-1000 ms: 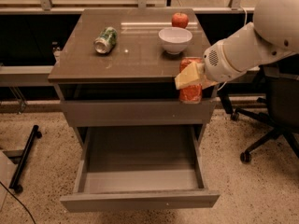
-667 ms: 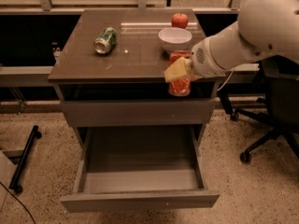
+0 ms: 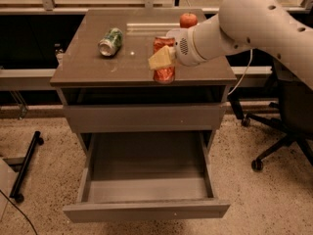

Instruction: Pick coke can from middle drawer and place on counter

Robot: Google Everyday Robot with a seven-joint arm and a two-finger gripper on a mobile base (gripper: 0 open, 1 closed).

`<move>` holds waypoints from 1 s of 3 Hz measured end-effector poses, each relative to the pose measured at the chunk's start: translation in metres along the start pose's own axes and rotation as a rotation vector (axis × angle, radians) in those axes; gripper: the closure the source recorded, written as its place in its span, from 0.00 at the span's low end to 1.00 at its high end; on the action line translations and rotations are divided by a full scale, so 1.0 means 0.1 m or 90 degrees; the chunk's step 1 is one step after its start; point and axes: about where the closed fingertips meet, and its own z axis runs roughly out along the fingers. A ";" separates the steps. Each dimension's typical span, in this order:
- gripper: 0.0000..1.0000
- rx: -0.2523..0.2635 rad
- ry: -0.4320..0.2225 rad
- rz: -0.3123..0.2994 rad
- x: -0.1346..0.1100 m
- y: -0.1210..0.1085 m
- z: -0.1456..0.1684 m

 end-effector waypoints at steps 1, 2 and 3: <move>1.00 -0.021 -0.045 -0.039 -0.35 0.05 0.45; 1.00 -0.029 -0.065 -0.057 -0.52 0.06 0.70; 1.00 -0.027 -0.089 -0.060 -0.66 0.04 0.93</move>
Offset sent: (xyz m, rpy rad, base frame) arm 0.0967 0.0743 -0.0086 0.0536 -0.1741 0.0752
